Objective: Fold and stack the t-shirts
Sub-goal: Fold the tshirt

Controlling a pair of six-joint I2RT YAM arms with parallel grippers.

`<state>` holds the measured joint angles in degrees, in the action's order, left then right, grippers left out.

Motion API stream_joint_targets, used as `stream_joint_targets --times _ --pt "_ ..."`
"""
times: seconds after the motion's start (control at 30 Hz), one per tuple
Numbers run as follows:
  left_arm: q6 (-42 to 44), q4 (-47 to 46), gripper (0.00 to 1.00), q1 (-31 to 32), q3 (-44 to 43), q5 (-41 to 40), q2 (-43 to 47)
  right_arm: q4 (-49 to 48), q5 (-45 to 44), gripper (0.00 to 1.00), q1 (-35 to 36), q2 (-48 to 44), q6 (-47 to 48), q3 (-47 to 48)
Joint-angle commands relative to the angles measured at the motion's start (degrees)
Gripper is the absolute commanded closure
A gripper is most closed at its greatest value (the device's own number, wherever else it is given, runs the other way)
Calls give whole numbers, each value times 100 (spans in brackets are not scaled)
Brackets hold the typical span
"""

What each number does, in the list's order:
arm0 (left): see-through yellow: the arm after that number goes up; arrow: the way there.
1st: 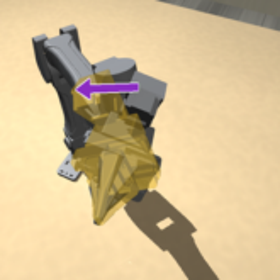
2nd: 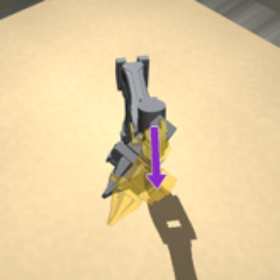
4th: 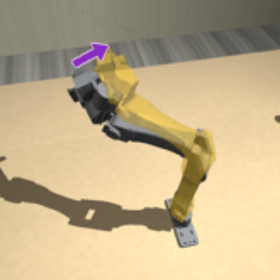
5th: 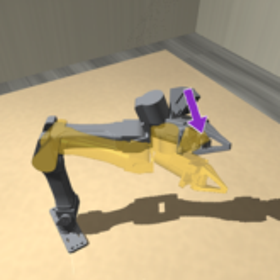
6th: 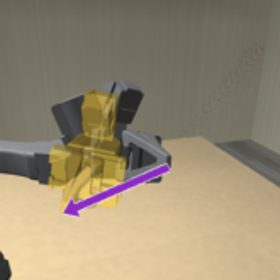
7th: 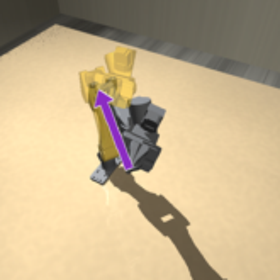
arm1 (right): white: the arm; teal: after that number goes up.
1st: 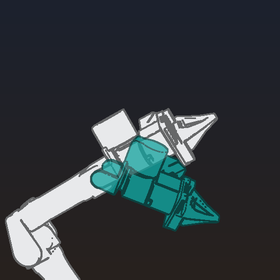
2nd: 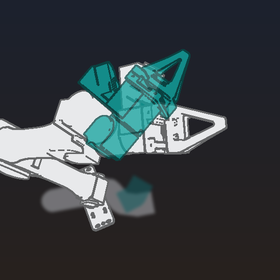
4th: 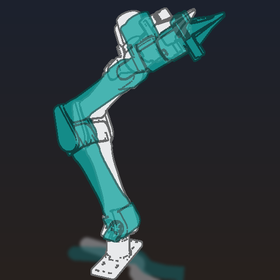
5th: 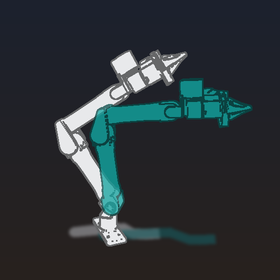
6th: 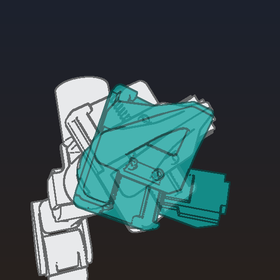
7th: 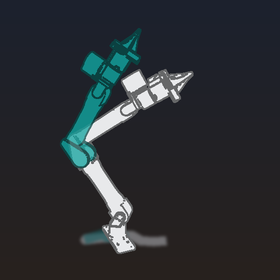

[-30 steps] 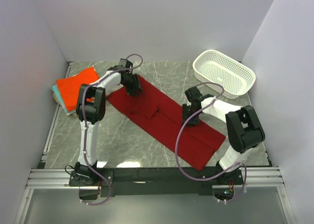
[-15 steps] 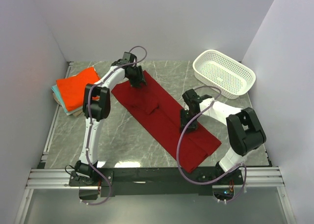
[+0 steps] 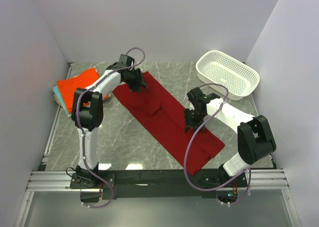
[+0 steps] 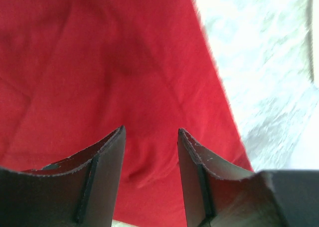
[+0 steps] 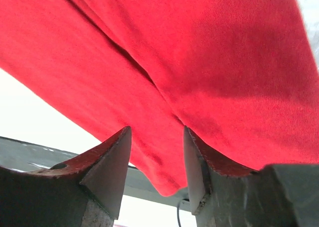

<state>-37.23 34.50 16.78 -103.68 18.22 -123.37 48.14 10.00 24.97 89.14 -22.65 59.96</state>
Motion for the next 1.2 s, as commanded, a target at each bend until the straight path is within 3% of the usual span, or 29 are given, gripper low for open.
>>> stream_joint_targets --times 0.0,0.27,0.77,1.17 --pt "-205 -321 48 45 619 322 182 117 -24 46 -10 15 209 -169" --pt "-188 -515 49 -60 1183 411 -72 -103 -59 44 -54 129 218 -468" --pt "392 -66 49 -104 -91 94 -1276 -340 54 44 16 437 -72 -863" --pt "955 92 48 -139 -1346 147 -2058 -815 749 44 1333 621 -1170 -776"
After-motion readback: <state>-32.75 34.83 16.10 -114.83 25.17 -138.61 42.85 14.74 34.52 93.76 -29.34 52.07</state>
